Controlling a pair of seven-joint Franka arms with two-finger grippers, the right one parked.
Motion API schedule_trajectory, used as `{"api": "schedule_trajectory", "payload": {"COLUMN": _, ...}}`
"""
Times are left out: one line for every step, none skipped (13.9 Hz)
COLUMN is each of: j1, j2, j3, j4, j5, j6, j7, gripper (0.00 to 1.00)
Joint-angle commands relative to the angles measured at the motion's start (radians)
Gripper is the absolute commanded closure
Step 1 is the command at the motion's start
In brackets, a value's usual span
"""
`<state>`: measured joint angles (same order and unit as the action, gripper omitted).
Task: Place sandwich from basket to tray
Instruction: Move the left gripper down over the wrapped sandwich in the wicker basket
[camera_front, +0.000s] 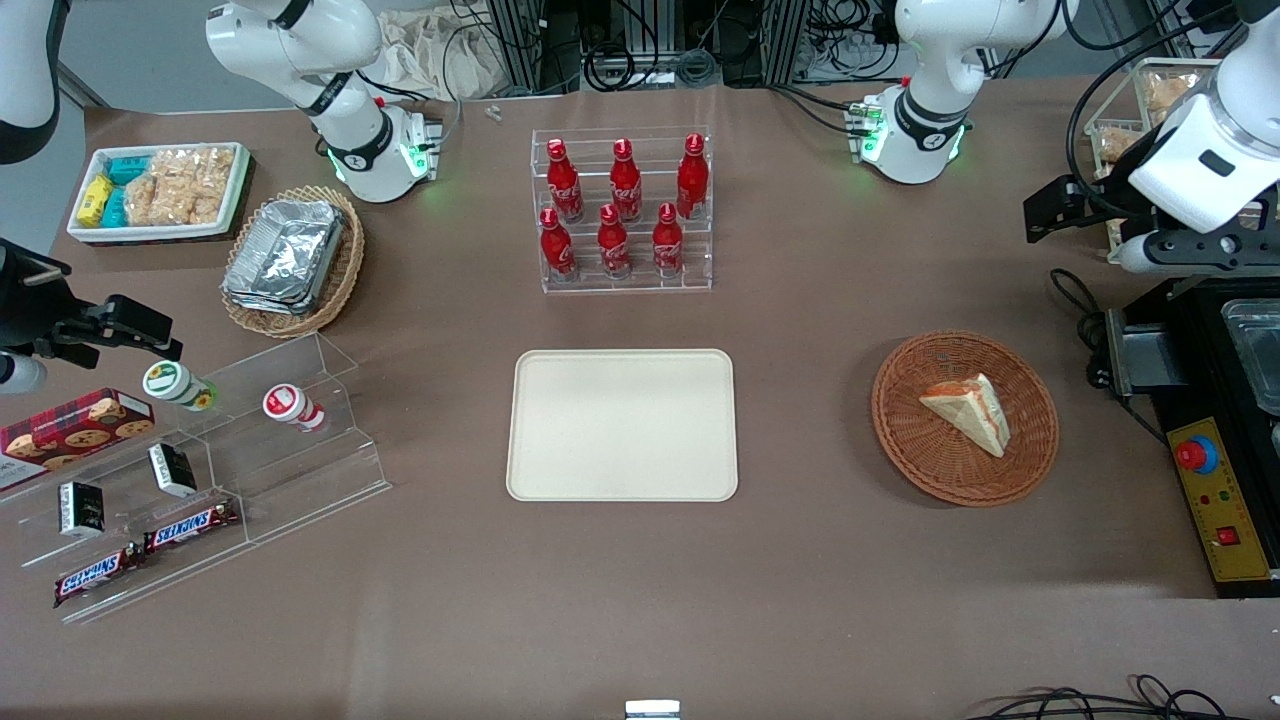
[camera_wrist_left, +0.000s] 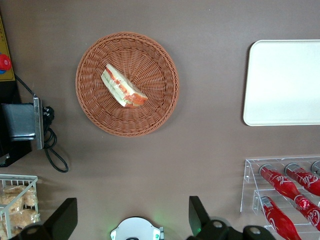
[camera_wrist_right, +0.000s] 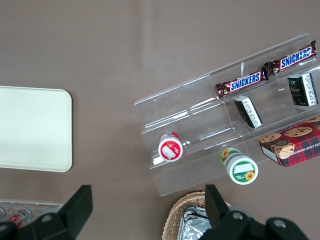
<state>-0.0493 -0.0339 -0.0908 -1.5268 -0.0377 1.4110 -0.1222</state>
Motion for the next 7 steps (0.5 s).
{"api": "schedule_trajectory", "payload": {"j1": 0.011, "j2": -0.03, "j3": -0.012, "j4": -0.022, "j5": 0.001, "j6": -0.007, "j7": -0.016, "gripper": 0.0}}
{"api": "schedule_trajectory", "payload": {"j1": 0.009, "j2": -0.029, "j3": -0.012, "j4": -0.018, "j5": 0.009, "j6": -0.007, "j7": -0.017, "gripper": 0.0}}
{"api": "schedule_trajectory", "payload": {"j1": 0.011, "j2": -0.027, "j3": -0.012, "j4": -0.015, "j5": 0.007, "j6": -0.01, "j7": -0.019, "gripper": 0.0}}
{"api": "schedule_trajectory", "payload": {"j1": 0.011, "j2": -0.024, "j3": -0.012, "j4": -0.013, "j5": 0.009, "j6": -0.014, "j7": -0.017, "gripper": 0.0}}
{"api": "schedule_trajectory", "payload": {"j1": 0.011, "j2": -0.02, "j3": -0.012, "j4": -0.01, "j5": 0.012, "j6": -0.012, "j7": -0.019, "gripper": 0.0}}
{"api": "schedule_trajectory", "payload": {"j1": 0.013, "j2": -0.02, "j3": -0.01, "j4": -0.01, "j5": 0.012, "j6": -0.012, "j7": -0.023, "gripper": 0.0}}
{"api": "schedule_trajectory", "payload": {"j1": 0.017, "j2": -0.021, "j3": -0.009, "j4": -0.01, "j5": 0.01, "j6": -0.012, "j7": -0.034, "gripper": 0.0}}
